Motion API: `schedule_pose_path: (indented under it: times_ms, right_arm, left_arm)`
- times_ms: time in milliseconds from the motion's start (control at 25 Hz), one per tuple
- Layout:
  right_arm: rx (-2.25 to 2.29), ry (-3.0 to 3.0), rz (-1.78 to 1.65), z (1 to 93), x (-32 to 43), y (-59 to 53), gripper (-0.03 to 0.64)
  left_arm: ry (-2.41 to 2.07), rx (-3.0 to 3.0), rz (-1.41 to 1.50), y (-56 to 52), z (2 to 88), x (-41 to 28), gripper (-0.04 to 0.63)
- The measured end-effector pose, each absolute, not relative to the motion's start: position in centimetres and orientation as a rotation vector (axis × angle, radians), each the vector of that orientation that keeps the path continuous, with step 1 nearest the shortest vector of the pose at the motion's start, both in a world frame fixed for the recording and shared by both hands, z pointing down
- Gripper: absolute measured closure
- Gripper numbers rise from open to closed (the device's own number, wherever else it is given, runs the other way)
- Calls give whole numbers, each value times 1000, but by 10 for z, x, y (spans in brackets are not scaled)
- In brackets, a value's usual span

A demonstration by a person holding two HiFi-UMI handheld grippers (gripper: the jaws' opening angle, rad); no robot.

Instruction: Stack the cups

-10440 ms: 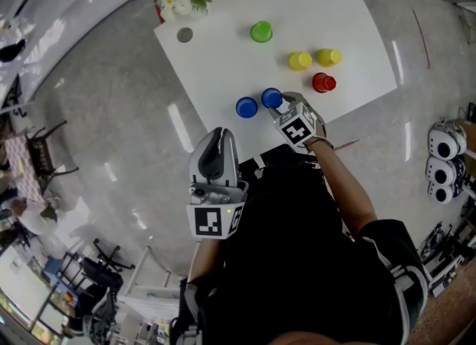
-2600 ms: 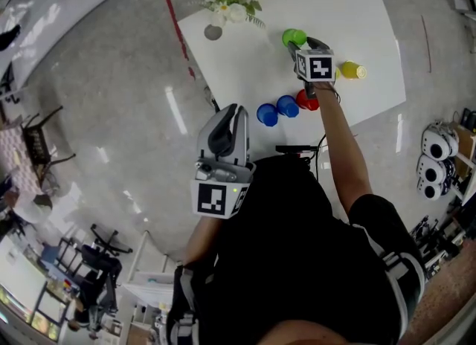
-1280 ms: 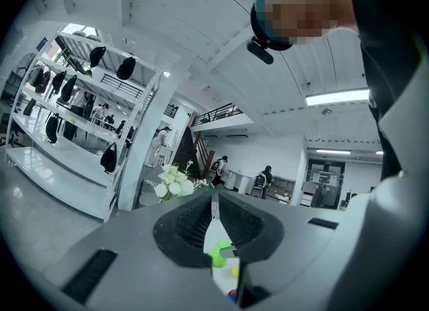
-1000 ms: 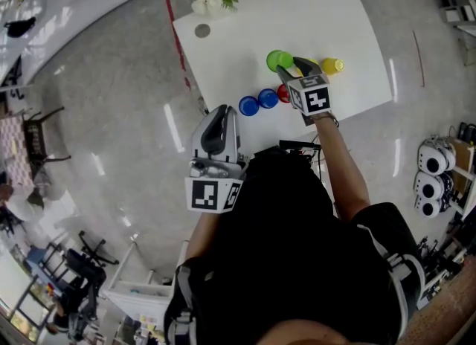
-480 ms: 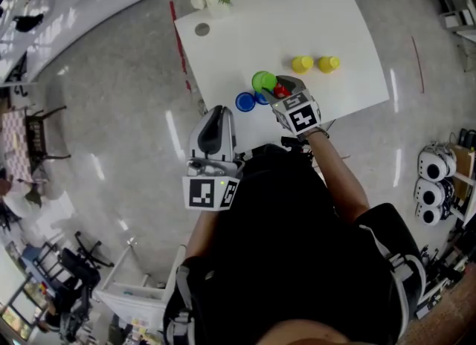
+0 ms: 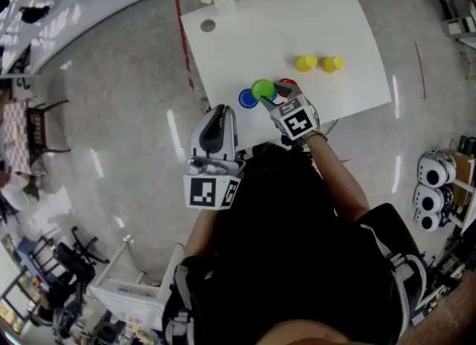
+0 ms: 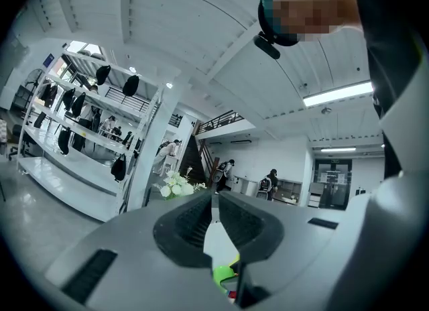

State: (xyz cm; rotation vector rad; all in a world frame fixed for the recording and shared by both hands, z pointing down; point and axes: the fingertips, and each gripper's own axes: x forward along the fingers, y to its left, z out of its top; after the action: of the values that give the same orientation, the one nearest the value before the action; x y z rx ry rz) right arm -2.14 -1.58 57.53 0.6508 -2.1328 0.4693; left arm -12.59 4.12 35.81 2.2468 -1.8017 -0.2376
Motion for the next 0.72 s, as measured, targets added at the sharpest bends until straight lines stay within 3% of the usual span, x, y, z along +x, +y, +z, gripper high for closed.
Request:
schedule_pose_path:
  times_ms: [720]
  right_arm:
    - [594, -2086, 417, 589, -34, -1, 393]
  left_arm:
    - [-1821, 2226, -244, 53, 358, -138, 545]
